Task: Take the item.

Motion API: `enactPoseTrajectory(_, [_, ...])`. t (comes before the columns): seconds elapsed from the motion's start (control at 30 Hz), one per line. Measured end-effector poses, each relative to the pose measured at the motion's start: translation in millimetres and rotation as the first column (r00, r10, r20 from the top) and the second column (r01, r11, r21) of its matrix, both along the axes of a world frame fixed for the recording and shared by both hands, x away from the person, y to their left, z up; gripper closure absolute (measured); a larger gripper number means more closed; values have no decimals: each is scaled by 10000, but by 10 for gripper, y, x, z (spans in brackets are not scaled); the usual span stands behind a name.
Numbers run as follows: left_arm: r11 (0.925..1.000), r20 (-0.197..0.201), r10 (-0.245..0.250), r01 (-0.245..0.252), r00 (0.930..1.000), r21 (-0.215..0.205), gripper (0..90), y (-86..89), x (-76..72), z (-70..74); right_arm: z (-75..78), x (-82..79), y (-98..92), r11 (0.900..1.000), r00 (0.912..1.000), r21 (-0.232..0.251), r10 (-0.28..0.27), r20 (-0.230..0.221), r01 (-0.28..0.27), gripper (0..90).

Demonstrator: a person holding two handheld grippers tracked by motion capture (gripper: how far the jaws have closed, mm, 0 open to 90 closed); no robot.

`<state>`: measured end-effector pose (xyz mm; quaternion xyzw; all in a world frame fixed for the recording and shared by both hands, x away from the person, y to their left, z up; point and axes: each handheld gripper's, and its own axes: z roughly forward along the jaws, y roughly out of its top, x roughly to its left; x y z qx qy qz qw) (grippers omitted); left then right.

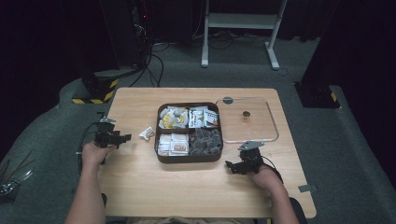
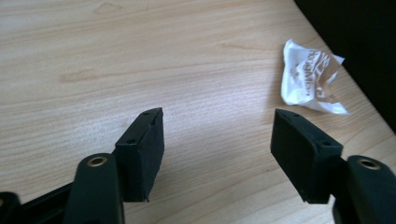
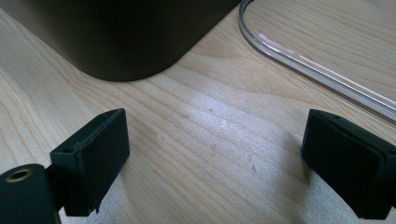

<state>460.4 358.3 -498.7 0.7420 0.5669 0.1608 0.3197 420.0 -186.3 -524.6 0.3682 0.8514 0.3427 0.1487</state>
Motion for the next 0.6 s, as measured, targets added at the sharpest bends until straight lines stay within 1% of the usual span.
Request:
enactPoseTrajectory(0.07, [9998, 70, -67, 65, 10000, 205, 334, 30, 2, -25, 0, 0, 0, 10000, 10000, 1, 0, -1, 0, 78])
enactPoseTrajectory(0.2, [9997, 89, 19, -21, 10000, 240, 322, 78, 7, -68, 0, 0, 1, 10000, 10000, -3, 0, 1, 0, 77])
enactPoseTrajectory(0.27, [9997, 34, 76, -76, 10000, 212, 303, 94, 8, -92, 0, 0, 1, 10000, 10000, -4, -1, 1, 1, 78])
enactPoseTrajectory(0.33, [9992, 96, 93, -96, 9999, 376, 287, 117, 13, -113, 0, 0, 1, 10000, 10000, 0, -7, -3, 7, 78])
enactPoseTrajectory(0.4, [9991, 5, 92, -92, 10000, 405, 283, 139, 22, -142, 0, 0, 1, 10000, 10000, -2, -8, -4, 8, 77])
enactPoseTrajectory(0.53, [9990, 195, -59, 50, 9998, 448, 242, 153, 31, -174, 0, 0, 1, 10000, 10000, -4, -2, 2, 2, 77])
enactPoseTrajectory(0.6, [9986, 338, -17, 0, 9994, 520, 200, 149, 40, -196, 0, 0, 2, 10000, 10000, -5, -3, 3, 3, 77])
